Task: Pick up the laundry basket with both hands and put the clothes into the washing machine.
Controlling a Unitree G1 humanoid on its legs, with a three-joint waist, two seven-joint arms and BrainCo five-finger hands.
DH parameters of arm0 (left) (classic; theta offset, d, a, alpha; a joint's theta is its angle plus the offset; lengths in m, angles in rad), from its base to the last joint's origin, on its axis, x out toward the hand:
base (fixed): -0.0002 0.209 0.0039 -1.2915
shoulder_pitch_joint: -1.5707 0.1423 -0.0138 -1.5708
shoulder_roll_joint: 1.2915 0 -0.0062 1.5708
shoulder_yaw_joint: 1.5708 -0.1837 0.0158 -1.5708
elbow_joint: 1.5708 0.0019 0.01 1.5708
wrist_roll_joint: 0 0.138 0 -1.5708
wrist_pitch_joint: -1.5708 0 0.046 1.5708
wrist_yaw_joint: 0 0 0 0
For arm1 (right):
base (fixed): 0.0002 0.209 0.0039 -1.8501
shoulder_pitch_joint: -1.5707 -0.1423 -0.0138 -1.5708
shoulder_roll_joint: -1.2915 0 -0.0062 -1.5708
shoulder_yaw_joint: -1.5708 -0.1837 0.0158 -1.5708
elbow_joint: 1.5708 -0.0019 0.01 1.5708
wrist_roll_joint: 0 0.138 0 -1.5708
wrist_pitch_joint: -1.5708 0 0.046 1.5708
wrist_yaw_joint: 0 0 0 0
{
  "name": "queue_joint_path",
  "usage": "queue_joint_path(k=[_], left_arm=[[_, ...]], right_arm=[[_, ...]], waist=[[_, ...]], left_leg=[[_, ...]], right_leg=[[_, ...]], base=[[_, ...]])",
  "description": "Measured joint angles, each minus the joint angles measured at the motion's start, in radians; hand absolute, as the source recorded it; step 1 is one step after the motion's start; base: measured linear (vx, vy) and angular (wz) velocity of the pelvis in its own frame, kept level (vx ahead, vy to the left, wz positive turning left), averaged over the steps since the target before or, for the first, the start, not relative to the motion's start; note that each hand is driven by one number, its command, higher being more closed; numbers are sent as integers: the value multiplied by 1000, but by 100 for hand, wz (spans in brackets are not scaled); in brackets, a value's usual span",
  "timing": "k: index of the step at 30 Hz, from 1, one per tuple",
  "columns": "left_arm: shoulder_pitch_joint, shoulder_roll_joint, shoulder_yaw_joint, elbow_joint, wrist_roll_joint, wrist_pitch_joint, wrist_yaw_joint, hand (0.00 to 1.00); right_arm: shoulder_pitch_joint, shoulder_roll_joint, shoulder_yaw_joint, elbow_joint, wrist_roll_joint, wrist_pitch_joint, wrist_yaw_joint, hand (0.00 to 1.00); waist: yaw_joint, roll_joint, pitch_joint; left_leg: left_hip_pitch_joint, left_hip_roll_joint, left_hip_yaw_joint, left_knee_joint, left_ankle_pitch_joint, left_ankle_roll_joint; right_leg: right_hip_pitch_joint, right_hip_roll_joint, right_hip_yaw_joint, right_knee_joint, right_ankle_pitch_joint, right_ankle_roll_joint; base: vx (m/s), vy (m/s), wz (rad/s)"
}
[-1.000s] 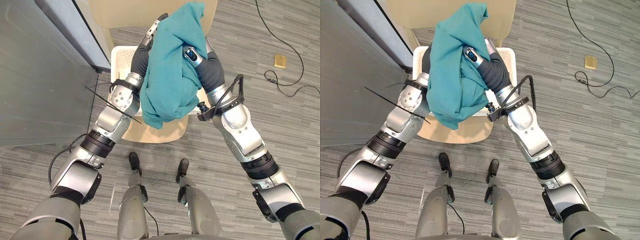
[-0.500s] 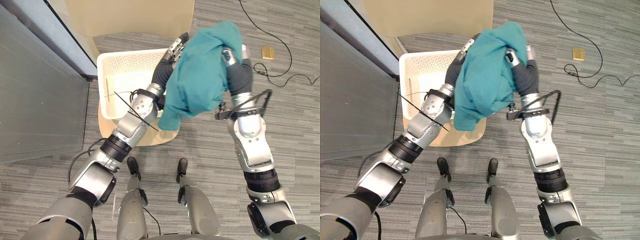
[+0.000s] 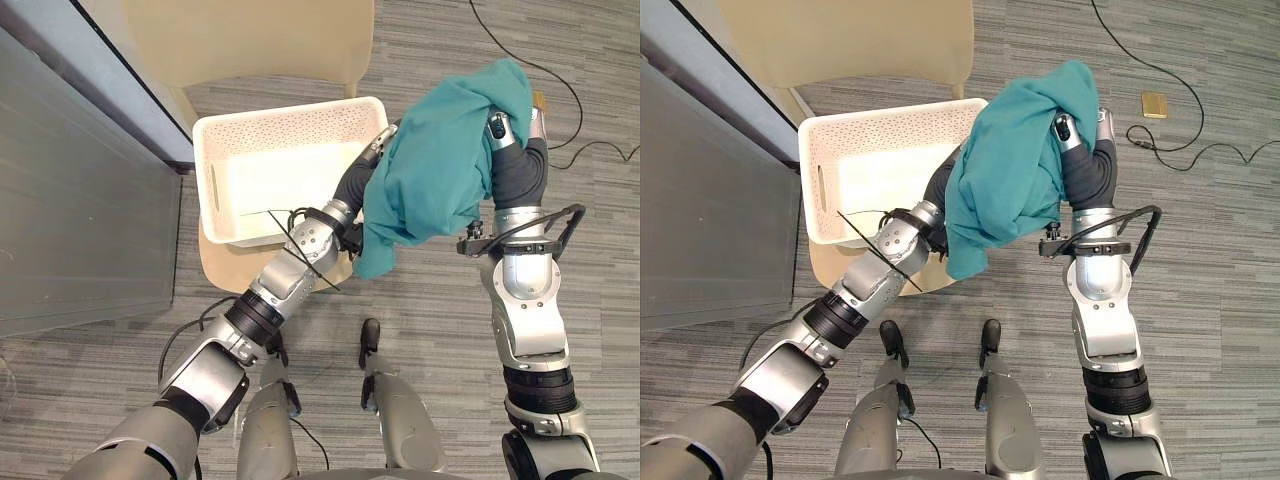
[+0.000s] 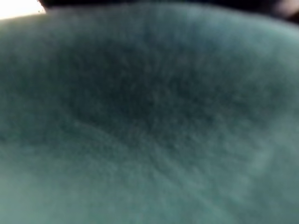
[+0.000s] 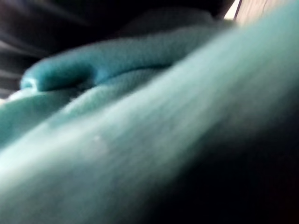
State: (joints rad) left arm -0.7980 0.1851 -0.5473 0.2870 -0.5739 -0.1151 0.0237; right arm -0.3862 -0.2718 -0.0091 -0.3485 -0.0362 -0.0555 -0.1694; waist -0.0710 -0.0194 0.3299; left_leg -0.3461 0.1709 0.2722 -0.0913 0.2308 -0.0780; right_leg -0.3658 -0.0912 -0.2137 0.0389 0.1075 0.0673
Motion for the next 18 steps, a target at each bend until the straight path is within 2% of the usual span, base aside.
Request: queue_joint_path(k=[5, 12, 14, 18], left_arm=[[0, -15, 0, 0, -1, -5, 0, 0], [58, -14, 29, -47, 0, -20, -2, 0], [99, -5, 55, -76, 1, -21, -8, 0], [223, 65, 107, -104, 1, -23, -51, 0]], right_arm=[[2, 0, 48, 0, 45, -10, 32, 100], [89, 0, 34, -22, 71, -18, 46, 100], [120, -1, 7, -22, 74, -17, 61, 100], [172, -15, -64, -21, 74, -17, 80, 100]], waist=[[1, 0, 0], [5, 1, -1], [6, 4, -6], [8, 19, -50]], left_leg=[[0, 0, 0, 0, 0, 0], [0, 0, -13, 0, 0, 0], [0, 0, -18, 0, 0, 0], [0, 0, -22, 0, 0, 0]], right_leg=[[0, 0, -1, 0, 0, 0], [12, 0, -10, -5, 0, 0], [15, 0, -16, -5, 0, 1], [20, 0, -26, -7, -1, 1]], base=[[0, 0, 0], [5, -3, 5], [1, -1, 8], [4, -3, 2]])
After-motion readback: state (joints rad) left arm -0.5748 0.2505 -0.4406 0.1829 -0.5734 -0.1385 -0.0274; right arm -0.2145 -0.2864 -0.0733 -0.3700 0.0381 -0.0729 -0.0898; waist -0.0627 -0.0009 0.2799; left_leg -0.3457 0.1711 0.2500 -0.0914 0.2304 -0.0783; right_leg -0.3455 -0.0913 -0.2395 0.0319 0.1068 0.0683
